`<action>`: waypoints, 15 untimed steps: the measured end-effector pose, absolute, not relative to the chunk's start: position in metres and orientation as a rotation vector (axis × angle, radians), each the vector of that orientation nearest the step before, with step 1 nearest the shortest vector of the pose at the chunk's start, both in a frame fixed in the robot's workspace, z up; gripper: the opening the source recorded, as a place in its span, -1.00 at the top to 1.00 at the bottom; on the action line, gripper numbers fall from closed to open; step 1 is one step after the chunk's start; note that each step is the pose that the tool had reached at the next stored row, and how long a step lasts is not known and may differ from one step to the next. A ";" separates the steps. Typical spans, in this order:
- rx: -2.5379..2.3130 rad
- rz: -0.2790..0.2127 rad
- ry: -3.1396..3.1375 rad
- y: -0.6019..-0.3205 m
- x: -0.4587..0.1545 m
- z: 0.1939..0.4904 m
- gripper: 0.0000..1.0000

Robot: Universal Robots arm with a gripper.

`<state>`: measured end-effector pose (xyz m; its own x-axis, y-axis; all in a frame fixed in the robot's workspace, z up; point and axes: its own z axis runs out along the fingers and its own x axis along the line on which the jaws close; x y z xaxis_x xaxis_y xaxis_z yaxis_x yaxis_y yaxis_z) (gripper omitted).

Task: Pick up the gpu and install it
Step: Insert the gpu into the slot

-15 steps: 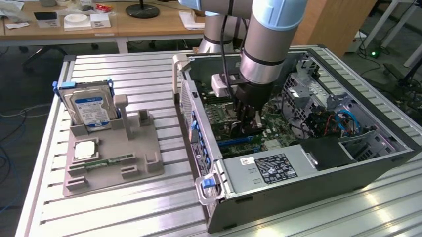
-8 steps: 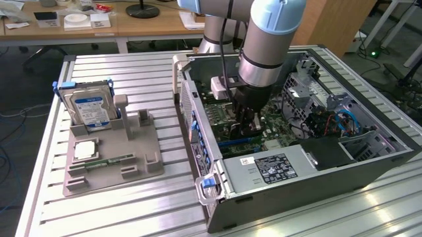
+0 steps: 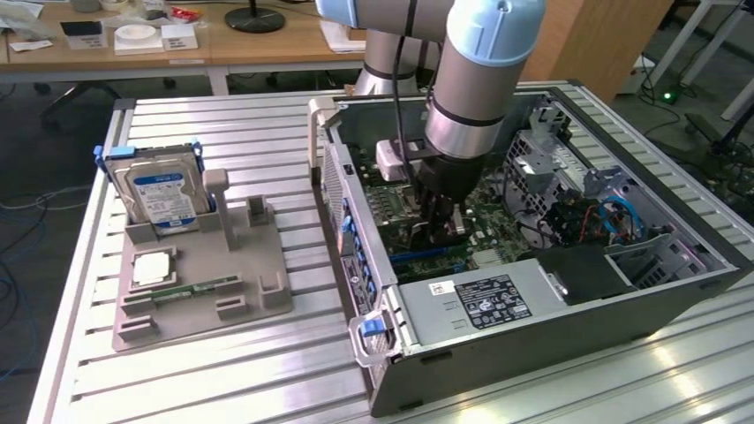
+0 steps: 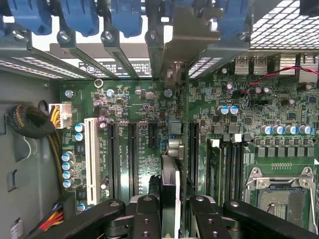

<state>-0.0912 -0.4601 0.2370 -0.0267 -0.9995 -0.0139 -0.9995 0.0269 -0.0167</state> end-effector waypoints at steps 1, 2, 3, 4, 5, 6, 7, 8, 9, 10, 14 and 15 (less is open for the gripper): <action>-2.176 -0.003 2.235 -0.460 -0.091 0.236 0.45; -2.176 -0.002 2.235 -0.460 -0.091 0.236 0.45; -2.176 -0.002 2.235 -0.460 -0.091 0.236 0.45; -2.176 -0.001 2.234 -0.460 -0.091 0.235 0.45; -2.175 -0.001 2.234 -0.460 -0.091 0.235 0.45; -2.175 0.000 2.234 -0.460 -0.091 0.234 0.45; -2.175 0.000 2.234 -0.460 -0.091 0.234 0.45; -2.175 0.001 2.234 -0.460 -0.091 0.233 0.45; -2.175 0.001 2.233 -0.460 -0.091 0.233 0.45; -2.175 0.001 2.233 -0.460 -0.091 0.233 0.45; -2.174 0.003 2.232 -0.460 -0.091 0.232 0.45; -2.173 0.004 2.232 -0.460 -0.091 0.232 0.45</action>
